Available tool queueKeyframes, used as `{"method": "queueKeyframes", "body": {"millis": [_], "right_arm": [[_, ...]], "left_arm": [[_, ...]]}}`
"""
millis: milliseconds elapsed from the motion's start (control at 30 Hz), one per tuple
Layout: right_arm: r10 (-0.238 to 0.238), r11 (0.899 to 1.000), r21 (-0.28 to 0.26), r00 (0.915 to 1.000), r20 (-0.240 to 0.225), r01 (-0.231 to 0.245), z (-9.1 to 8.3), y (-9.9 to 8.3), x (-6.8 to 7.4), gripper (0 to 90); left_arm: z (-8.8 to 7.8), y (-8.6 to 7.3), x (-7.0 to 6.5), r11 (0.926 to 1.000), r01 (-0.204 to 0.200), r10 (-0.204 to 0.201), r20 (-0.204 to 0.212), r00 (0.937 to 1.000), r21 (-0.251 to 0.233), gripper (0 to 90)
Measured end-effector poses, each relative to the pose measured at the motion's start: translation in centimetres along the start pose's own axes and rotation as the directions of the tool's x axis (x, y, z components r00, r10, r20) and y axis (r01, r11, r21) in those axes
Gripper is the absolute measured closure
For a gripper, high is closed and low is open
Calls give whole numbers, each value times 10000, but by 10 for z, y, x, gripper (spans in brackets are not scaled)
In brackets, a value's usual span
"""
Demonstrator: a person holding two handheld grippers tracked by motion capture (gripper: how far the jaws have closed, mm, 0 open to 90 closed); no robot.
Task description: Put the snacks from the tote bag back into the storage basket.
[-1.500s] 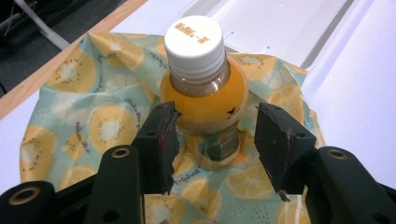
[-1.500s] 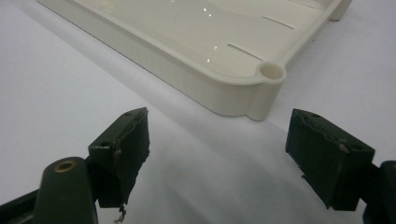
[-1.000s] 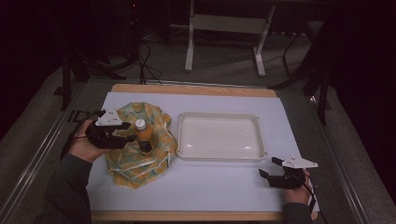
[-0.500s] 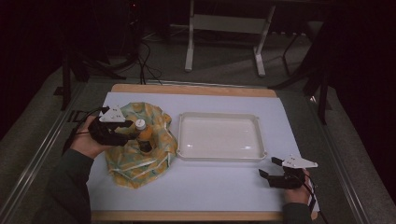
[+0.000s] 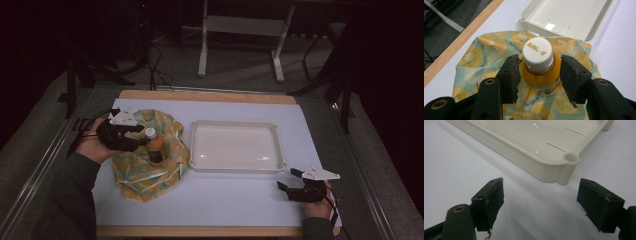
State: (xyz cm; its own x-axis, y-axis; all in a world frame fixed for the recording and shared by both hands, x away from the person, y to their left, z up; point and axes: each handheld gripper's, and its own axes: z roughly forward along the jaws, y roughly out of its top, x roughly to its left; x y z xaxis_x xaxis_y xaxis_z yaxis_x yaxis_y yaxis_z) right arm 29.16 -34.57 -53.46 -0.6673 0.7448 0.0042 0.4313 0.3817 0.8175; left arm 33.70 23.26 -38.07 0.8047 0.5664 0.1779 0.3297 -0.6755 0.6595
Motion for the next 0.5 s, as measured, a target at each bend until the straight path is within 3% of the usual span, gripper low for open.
{"method": "queueKeyframes", "body": {"millis": [500], "right_arm": [[25,10000,13,10000,-39,-25,0,0,0,211]], "left_arm": [[4,13,6,9965,-473,450,339,9984,687,496]]}}
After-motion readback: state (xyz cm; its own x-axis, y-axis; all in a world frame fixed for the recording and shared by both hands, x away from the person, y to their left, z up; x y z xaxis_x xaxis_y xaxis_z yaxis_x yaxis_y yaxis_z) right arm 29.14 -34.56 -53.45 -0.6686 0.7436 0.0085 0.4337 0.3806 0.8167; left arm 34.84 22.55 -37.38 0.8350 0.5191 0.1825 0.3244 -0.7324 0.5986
